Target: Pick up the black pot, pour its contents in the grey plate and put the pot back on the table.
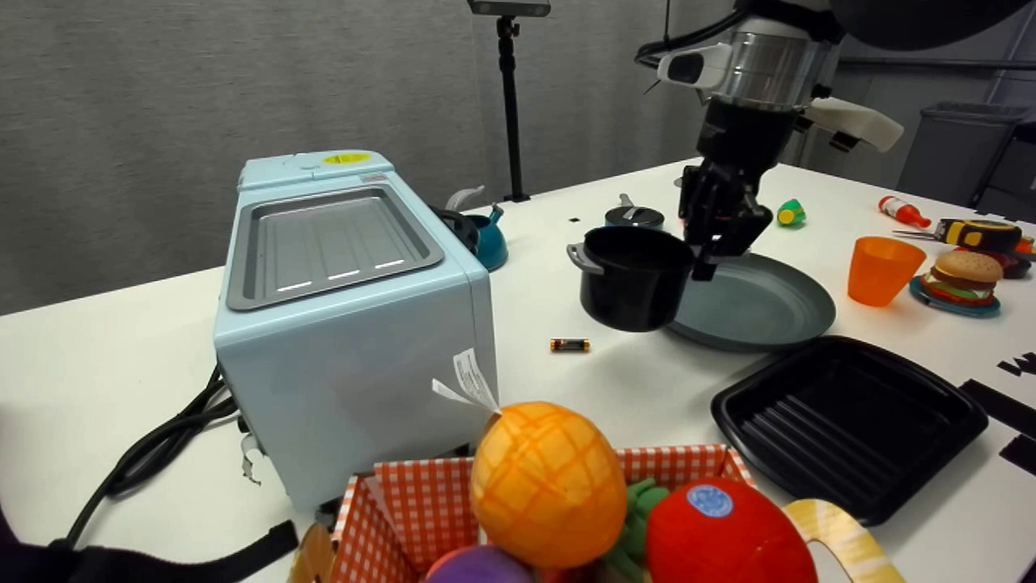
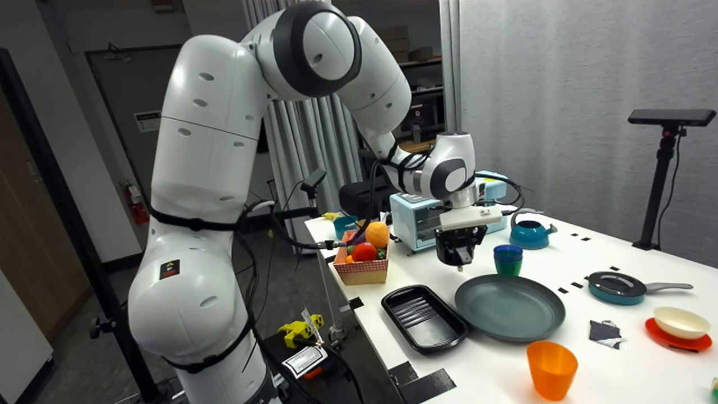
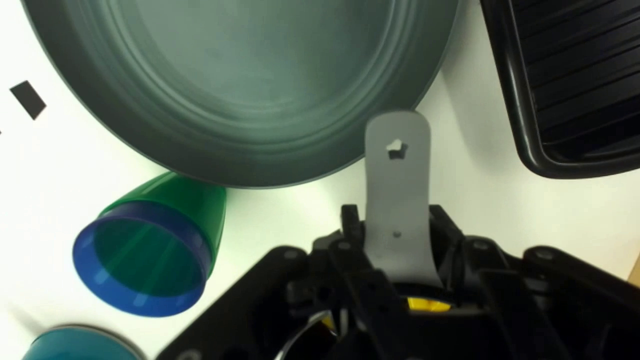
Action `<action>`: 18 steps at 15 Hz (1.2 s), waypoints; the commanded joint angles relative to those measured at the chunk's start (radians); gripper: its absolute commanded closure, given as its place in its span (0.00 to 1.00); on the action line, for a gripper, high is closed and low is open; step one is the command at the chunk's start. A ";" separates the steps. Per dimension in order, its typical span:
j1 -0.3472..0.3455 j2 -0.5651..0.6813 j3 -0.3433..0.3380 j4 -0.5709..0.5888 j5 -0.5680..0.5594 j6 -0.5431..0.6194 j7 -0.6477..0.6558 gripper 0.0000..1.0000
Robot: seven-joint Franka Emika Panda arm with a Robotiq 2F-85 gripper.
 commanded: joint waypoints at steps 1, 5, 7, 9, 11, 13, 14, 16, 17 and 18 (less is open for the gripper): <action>-0.031 -0.112 0.008 -0.109 0.042 -0.017 0.005 0.88; -0.053 -0.183 -0.007 -0.196 0.090 -0.016 0.006 0.88; -0.064 -0.204 -0.024 -0.220 0.116 -0.017 0.016 0.88; -0.073 -0.210 -0.044 -0.225 0.143 -0.032 0.029 0.88; -0.083 -0.205 -0.059 -0.216 0.173 -0.065 0.039 0.88; -0.096 -0.191 -0.063 -0.199 0.220 -0.124 0.026 0.88; -0.104 -0.182 -0.061 -0.187 0.253 -0.168 0.010 0.88; -0.114 -0.160 -0.060 -0.157 0.313 -0.260 -0.013 0.88; -0.118 -0.149 -0.062 -0.139 0.341 -0.307 -0.020 0.88; -0.118 -0.140 -0.067 -0.122 0.359 -0.333 -0.015 0.88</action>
